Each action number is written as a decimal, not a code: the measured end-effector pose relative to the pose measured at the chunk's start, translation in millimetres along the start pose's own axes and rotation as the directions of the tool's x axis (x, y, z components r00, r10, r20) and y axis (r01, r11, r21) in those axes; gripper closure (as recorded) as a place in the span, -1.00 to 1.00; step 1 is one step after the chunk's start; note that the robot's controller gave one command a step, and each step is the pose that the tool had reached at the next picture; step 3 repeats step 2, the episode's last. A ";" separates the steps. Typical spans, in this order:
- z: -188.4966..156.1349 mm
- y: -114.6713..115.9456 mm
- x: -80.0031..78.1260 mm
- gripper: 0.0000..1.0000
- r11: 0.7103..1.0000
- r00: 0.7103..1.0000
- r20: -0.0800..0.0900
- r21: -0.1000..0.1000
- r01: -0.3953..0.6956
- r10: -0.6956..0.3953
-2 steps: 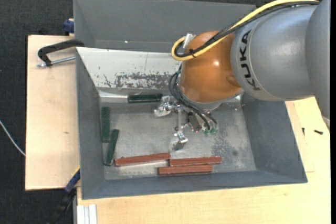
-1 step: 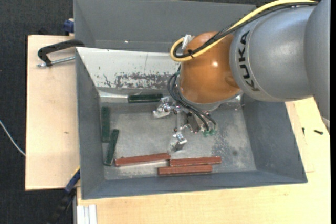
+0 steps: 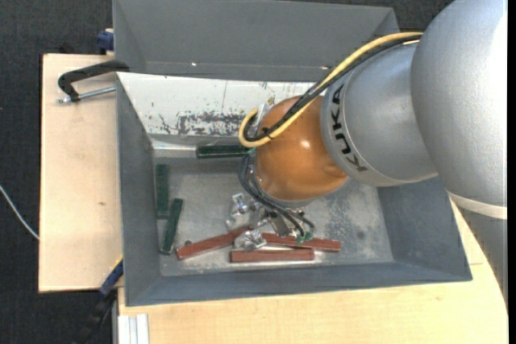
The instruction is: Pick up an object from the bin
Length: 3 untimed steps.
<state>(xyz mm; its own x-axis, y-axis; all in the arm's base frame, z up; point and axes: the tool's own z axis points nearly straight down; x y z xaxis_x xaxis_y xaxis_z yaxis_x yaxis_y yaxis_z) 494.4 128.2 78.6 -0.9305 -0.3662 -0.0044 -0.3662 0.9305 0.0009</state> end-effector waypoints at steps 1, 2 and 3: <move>0.0 0.0 0.0 1.00 1.000 1.000 0.000 0.000 0.000 0.000; -209.4 14.2 -13.4 1.00 0.995 0.995 -0.001 0.000 -0.098 0.098; -209.4 14.2 -13.4 1.00 0.995 0.995 -0.001 0.000 -0.098 0.098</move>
Offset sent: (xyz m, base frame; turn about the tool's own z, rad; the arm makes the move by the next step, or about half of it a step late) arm 0.0060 0.0174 0.2148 0.1010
